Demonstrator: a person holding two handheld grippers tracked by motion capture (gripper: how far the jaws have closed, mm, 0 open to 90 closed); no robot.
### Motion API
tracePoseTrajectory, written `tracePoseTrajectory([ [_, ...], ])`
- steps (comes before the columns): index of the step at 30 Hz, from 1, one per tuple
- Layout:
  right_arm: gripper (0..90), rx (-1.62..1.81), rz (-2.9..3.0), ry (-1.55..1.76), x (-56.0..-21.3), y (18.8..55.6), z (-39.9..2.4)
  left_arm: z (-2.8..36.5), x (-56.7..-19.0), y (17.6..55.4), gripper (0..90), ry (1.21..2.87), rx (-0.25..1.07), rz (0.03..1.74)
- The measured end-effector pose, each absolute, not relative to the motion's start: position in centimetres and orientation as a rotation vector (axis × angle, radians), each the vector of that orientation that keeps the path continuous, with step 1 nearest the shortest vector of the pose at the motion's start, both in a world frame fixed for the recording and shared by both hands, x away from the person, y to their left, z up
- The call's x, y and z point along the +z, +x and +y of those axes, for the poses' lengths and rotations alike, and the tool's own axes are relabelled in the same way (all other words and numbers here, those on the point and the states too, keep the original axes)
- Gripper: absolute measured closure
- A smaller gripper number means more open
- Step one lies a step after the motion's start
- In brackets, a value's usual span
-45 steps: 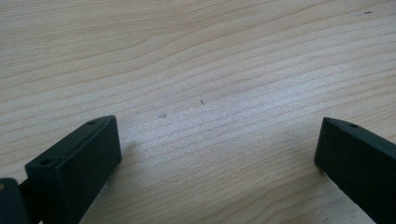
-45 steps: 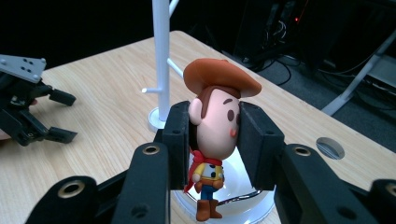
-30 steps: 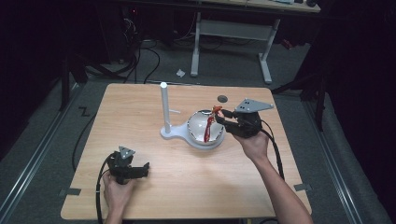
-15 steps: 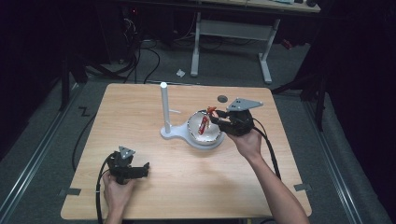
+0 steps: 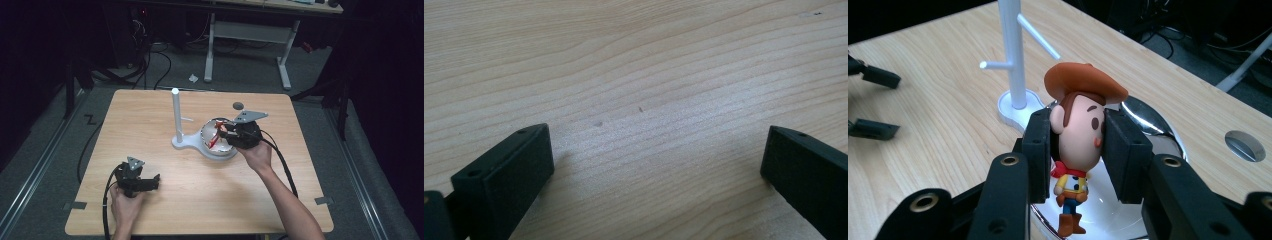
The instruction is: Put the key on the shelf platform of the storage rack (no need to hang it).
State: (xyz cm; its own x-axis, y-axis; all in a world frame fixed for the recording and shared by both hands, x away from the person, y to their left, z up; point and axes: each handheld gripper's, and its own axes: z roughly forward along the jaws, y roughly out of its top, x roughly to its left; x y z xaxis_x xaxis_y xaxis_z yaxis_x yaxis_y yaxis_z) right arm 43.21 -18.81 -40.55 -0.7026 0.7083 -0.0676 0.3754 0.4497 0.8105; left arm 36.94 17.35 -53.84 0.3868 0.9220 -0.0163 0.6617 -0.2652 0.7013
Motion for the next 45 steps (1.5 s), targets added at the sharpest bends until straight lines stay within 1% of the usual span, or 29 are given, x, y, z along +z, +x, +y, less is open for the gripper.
tracePoseTrajectory([
  [15, 65.9, 1.038, 2.342, 1.037, -44.3, 44.8, -19.2, 17.3, -53.8, 36.9, 0.9, 2.020, 0.536, 1.355],
  [31, 64.8, 0.985, 2.349, 1.123, -46.1, 46.3, -19.3, 17.3, -53.8, 36.9, 0.9, 2.019, 0.536, 1.356],
  [33, 63.4, 0.987, 2.351, 1.125, -46.2, 46.4, -19.2, 17.3, -53.8, 36.9, 0.9, 2.019, 0.536, 1.356],
  [36, 57.6, 1.022, 2.347, 1.133, -45.9, 46.3, -19.3, 17.3, -53.8, 36.9, 1.0, 2.019, 0.536, 1.356],
  [39, 54.9, 1.041, 2.338, 1.121, -45.6, 46.2, -19.3, 17.3, -53.8, 36.9, 1.0, 2.019, 0.537, 1.356],
  [45, 53.1, 1.079, 2.319, 1.117, -44.9, 45.8, -19.9, 17.3, -53.8, 36.9, 1.0, 2.018, 0.536, 1.356],
])
